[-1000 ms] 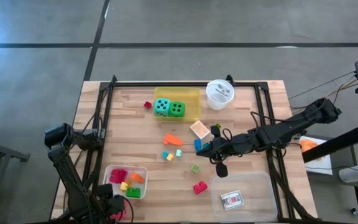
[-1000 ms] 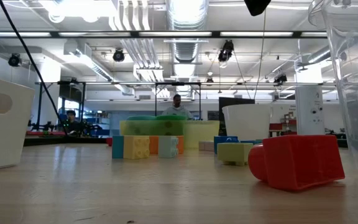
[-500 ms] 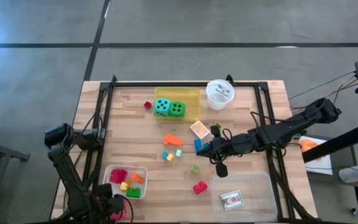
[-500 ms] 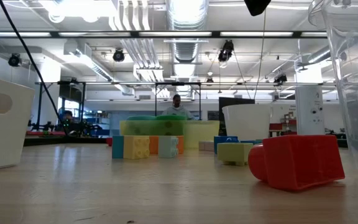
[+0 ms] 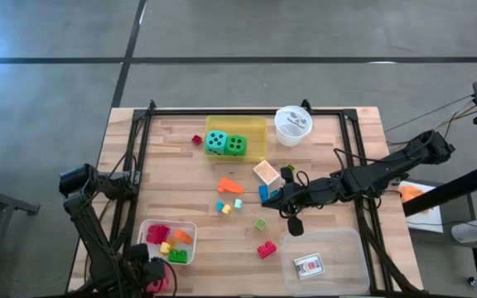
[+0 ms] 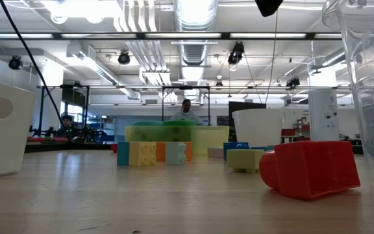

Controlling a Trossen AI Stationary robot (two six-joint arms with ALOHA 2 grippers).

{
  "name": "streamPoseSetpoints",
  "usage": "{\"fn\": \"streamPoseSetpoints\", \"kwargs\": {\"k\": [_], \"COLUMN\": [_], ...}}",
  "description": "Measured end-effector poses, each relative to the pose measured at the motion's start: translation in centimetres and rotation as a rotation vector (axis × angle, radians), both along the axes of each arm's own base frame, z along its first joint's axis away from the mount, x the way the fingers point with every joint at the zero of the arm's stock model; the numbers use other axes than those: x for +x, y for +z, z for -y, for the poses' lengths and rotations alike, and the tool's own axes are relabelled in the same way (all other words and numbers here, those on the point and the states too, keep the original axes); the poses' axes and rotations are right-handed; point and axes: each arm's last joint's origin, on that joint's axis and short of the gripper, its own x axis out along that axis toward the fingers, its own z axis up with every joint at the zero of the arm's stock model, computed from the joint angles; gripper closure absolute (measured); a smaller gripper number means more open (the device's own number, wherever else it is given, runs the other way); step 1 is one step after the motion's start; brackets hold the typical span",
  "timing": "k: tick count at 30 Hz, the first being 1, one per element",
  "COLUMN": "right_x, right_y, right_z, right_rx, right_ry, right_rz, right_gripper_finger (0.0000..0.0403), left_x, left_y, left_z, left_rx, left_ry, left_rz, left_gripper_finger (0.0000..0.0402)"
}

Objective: Pick & Place Toys
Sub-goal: Put the pink die into the yellow bin

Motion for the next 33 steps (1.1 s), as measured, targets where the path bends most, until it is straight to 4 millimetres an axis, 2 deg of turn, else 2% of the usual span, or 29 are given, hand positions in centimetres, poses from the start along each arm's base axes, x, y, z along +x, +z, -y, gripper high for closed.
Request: {"fn": "streamPoseSetpoints", "kwargs": {"k": [16,25,33], "right_x": [0.0,0.0,0.0], "right_y": [0.0,0.0,0.0], "right_z": [0.0,0.0,0.0], "right_rx": [0.0,0.0,0.0], "right_ry": [0.0,0.001,0.001], "right_rz": [0.0,0.0,0.0], "right_gripper_finger": [0.0394,0.0394,0.0394], "left_x": [0.1,0.0,0.0], "left_y": [-0.3,-2.0,-2.1], "left_z": [0.0,-0.1,-0.3], "left_rx": [0.007,-0.024,-0.018], "left_ry": [0.027,0.024,0.02], "left_rz": [0.023,0.039,0.037], "left_gripper_finger": [0.0027,0.0027,0.0027]}}
